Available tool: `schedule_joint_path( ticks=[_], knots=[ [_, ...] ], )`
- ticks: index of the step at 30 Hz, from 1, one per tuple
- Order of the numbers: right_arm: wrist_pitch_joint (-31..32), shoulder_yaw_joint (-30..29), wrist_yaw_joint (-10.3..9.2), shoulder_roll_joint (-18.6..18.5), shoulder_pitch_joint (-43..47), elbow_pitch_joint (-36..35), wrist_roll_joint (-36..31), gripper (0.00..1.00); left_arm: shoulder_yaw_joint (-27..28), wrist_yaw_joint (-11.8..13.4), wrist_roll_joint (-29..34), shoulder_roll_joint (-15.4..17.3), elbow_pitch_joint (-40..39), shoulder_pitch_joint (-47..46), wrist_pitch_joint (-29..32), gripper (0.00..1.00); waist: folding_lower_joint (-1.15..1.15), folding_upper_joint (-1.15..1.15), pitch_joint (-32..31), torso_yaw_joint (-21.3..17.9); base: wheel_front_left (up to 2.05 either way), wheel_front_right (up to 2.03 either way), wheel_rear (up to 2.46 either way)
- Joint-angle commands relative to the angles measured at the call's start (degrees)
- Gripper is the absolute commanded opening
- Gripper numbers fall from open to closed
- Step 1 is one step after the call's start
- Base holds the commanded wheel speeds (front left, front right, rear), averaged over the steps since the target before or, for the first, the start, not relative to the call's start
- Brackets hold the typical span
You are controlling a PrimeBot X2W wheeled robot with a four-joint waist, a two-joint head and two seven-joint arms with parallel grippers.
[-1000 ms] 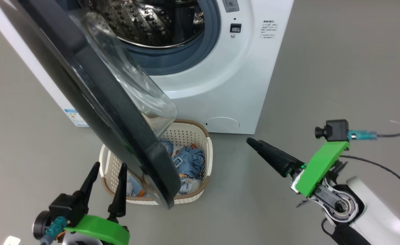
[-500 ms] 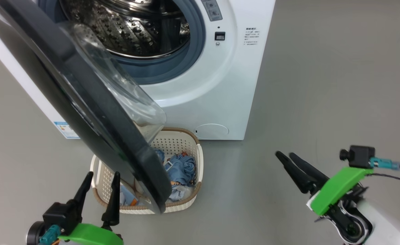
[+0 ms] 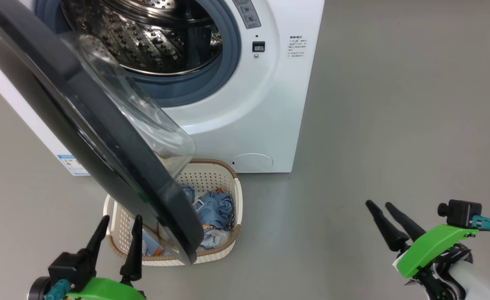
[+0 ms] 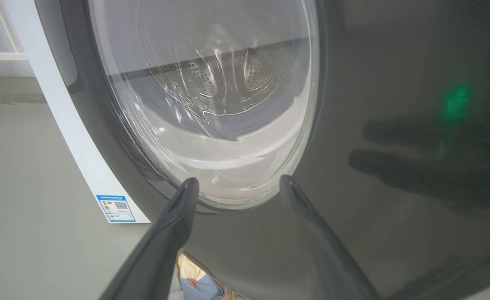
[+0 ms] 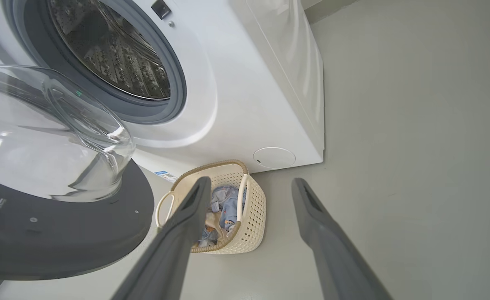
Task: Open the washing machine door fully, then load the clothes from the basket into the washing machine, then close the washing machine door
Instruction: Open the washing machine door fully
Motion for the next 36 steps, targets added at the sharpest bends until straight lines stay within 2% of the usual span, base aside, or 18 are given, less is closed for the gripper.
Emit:
schedule_joint_path(
  ticks=[1, 3, 8, 14, 18, 21, 24, 36],
  knots=[
    [-0.95, -0.28, 0.17, -1.13, 0.29, -0.18, -1.58, 1.00, 2.02, -0.15, -0.36, 1.28, -1.08, -0.83, -0.37, 1.00, 0.00, 0.00, 0.09, -0.07, 0.00, 0.00, 0.00],
    [-1.11, -2.93, 0.17, -1.02, -0.21, 0.34, -4.30, 1.00, 2.09, -0.15, -0.40, 1.34, -1.10, -0.90, -0.37, 1.00, 0.00, 0.00, 0.28, -0.18, 0.00, 0.00, 0.00],
    [-1.15, -12.68, 0.17, 0.47, 1.21, -1.13, -18.98, 1.00, 2.42, -0.15, -0.38, 1.35, -1.18, -1.14, -0.37, 1.00, 0.00, 0.00, 0.55, -0.34, 0.00, 0.00, 0.00],
    [-1.16, -24.59, 0.17, 5.21, 6.21, -6.17, -34.94, 1.00, 2.47, -0.15, -0.42, 1.33, -1.13, -1.15, -0.37, 1.00, 0.00, 0.00, 0.49, -0.38, 0.00, 0.00, 0.00],
    [-1.16, -31.31, 0.17, 8.54, 9.04, -9.47, -41.61, 1.00, 2.44, -0.15, -0.32, 1.32, -1.27, -1.23, -0.37, 1.00, 0.00, 0.00, 0.61, -0.23, 0.00, 0.00, 0.00],
    [-1.16, -34.81, 0.17, 10.47, 10.55, -11.26, -45.33, 1.00, 2.53, -0.15, -0.27, 1.32, -1.36, -1.42, -0.37, 1.00, 0.00, 0.00, 0.81, -0.17, 0.00, 0.00, 0.00],
    [-1.17, -35.53, 0.17, 11.32, 11.75, -11.68, -48.24, 1.00, 2.62, -0.15, -0.27, 1.34, -1.36, -1.50, -0.37, 1.00, 0.00, 0.00, 0.92, -0.24, 0.00, 0.00, 0.00],
    [-1.17, -37.13, 0.17, 13.34, 14.01, -9.12, -51.63, 1.00, 2.49, -0.15, -0.23, 1.25, -1.02, -1.63, -0.37, 1.00, 0.00, 0.00, 1.19, 0.14, 0.00, 0.00, 0.00]
  ],
)
